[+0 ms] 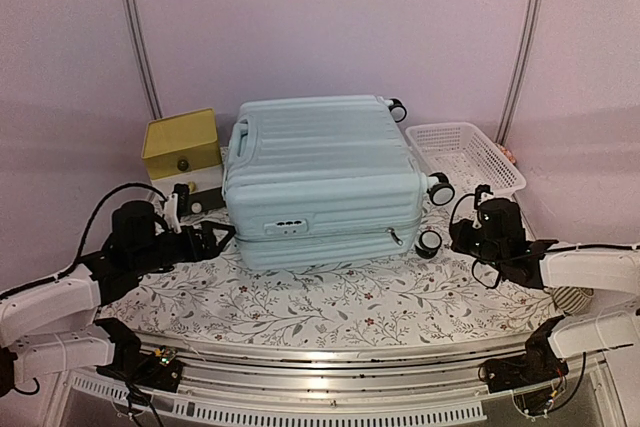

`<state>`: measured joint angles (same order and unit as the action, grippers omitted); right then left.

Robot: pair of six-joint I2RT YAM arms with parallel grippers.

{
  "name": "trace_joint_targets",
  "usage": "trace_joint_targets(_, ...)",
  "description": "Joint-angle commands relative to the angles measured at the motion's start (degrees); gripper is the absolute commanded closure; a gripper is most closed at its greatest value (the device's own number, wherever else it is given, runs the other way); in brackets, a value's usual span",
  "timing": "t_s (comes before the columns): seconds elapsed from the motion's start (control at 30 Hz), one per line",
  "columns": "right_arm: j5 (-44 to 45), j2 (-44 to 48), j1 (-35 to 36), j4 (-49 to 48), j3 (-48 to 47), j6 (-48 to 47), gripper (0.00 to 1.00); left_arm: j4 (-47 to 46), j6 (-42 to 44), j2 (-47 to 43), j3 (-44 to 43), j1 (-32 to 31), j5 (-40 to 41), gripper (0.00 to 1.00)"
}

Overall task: Open, take out, and arrange the luggage
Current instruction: Unzip the zipper of the luggage.

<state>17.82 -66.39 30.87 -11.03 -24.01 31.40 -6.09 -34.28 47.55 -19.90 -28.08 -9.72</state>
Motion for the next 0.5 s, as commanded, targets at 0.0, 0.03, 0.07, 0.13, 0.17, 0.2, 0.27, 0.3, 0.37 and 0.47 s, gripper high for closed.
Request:
trace_joint_targets(0.0,-5.8,3.1,-1.0,0.6,0.0,-3.5,0.83,2.4,1.3,0.1,-1.6,-0.3,0.9,0.02)
trace_joint_targets(0.03,-8.0,3.9,-1.0,0.1,0.0,-5.3,0.82,2.7,1.2,-0.1,-1.7,-0.3,0.9,0.02)
trace_joint_targets(0.07,-10.3,4.6,-1.0,-0.4,0.0,-6.9,0.76,2.8,1.2,-0.3,-1.6,-0.3,0.9,0.02)
trace_joint_targets(0.13,-15.1,6.1,-1.0,-1.0,-0.2,-10.3,0.7,2.6,0.7,-1.1,-1.1,-0.3,1.1,0.02)
trace_joint_targets(0.17,-17.5,6.7,-1.0,-1.4,-0.1,-11.2,0.66,2.5,0.5,-1.4,-0.9,-0.3,1.2,0.02)
trace_joint_targets(0.2,-19.5,7.3,-0.9,-2.0,0.0,-11.6,0.64,2.3,0.3,-1.7,-0.7,-0.3,1.3,0.02)
trace_joint_targets(0.27,-21.6,8.8,0.3,-5.6,1.4,-12.1,0.61,1.6,0.5,-2.0,-0.4,-0.3,0.6,0.02)
trace_joint_targets(0.3,-21.4,9.1,1.5,-7.4,2.3,-12.3,0.59,1.2,0.5,-2.0,-0.4,-0.3,0.3,0.02)
trace_joint_targets(0.37,-21.1,7.9,3.9,-10.6,3.0,-12.5,0.56,0.0,0.5,-1.9,-0.1,-0.3,-0.7,0.02)
trace_joint_targets(0.47,-22.3,3.5,6.8,-14.1,2.1,-12.8,0.52,-1.6,0.6,-1.7,-0.1,-0.4,-2.6,0.02)
